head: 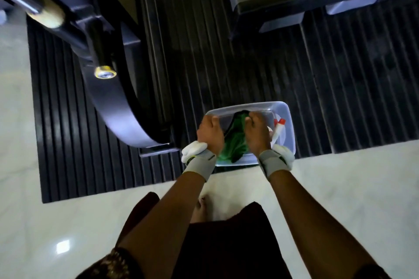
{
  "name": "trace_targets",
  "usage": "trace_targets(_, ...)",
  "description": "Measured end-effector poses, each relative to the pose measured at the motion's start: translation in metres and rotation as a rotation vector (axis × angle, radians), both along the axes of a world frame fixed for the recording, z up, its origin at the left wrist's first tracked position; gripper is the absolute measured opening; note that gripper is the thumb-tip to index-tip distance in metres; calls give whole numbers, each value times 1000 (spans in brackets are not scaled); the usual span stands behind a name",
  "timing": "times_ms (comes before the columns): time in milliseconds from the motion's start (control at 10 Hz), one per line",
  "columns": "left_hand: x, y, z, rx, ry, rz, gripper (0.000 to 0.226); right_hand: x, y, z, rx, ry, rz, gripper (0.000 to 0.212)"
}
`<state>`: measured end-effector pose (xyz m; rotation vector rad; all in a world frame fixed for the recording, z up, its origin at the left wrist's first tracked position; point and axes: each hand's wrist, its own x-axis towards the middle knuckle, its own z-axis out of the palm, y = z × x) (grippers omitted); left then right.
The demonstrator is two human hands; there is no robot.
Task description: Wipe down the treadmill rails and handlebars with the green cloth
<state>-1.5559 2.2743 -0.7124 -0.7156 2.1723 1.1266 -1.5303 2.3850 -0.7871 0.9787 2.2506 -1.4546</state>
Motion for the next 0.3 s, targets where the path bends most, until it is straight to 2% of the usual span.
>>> trace_targets(100, 2, 3, -1, -16, -40, -27, 39, 7, -1, -4, 15, -29, -25, 33)
trace_targets(300, 1, 9, 29, -47, -56, -14, 37, 1, -5, 37, -68, -32, -105, 36)
